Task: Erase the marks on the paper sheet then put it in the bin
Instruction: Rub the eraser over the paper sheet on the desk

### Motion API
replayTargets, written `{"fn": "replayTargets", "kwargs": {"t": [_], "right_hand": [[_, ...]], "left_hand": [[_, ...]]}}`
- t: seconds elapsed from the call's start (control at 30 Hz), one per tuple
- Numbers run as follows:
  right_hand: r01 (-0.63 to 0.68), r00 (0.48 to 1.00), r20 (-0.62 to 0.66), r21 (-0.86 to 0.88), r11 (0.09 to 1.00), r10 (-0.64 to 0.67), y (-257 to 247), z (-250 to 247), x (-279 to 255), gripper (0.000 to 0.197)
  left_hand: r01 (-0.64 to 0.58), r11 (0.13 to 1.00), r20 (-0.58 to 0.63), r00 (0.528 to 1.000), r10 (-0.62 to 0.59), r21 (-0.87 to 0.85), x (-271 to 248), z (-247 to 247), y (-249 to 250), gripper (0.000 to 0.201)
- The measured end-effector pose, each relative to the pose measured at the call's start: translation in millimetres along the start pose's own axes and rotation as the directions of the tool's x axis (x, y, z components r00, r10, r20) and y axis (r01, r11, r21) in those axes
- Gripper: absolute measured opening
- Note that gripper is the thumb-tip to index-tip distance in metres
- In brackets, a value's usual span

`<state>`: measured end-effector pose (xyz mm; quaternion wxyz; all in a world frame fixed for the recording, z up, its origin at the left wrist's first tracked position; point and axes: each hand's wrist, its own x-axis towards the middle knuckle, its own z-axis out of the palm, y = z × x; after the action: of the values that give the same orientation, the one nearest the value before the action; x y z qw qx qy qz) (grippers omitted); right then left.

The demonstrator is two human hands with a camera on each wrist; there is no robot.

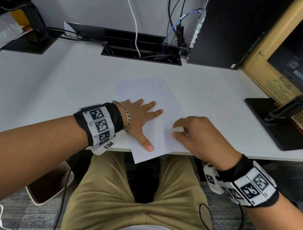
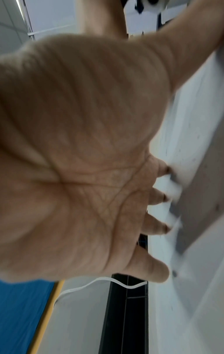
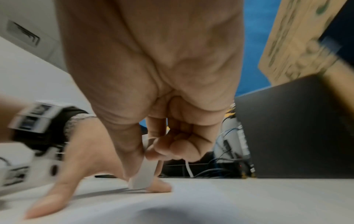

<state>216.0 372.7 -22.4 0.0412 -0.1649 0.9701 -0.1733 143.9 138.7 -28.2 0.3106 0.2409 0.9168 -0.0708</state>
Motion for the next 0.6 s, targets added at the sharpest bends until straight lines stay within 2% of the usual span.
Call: {"fn": "replayTargets", "kwargs": {"t": [0.13,0.23,0.33,0.43,0.6], "right_hand": [[-0.037,0.999,0.017,0.004,0.999,0.037,7,1,-8,0.030],[-0.057,0.998,0.038,0.007,0.998,0.057,9,4,-8,0.031],[-0.066,0.997,0.041,0.019,0.998,0.065,12,3,-6,0.029],[-0.070,0.996,0.060,0.025,0.997,0.069,13,0,-4,0.029],[-0.048,0.998,0.032,-0.011,0.999,0.048,10,-2,7,0.032]], "left_hand": [[0.083,0.996,-0.034,0.996,-0.082,0.033,-7,1,7,0.142],[0.098,0.990,-0.049,0.994,-0.094,0.099,-13,-7,9,0.142],[0.017,0.997,-0.050,0.999,-0.013,0.077,-10,-13,12,0.139],[-0.075,0.997,0.017,0.997,0.075,0.021,-2,-15,16,0.138],[-0.085,0.996,0.058,0.995,0.083,0.030,7,-14,15,0.141]]}}
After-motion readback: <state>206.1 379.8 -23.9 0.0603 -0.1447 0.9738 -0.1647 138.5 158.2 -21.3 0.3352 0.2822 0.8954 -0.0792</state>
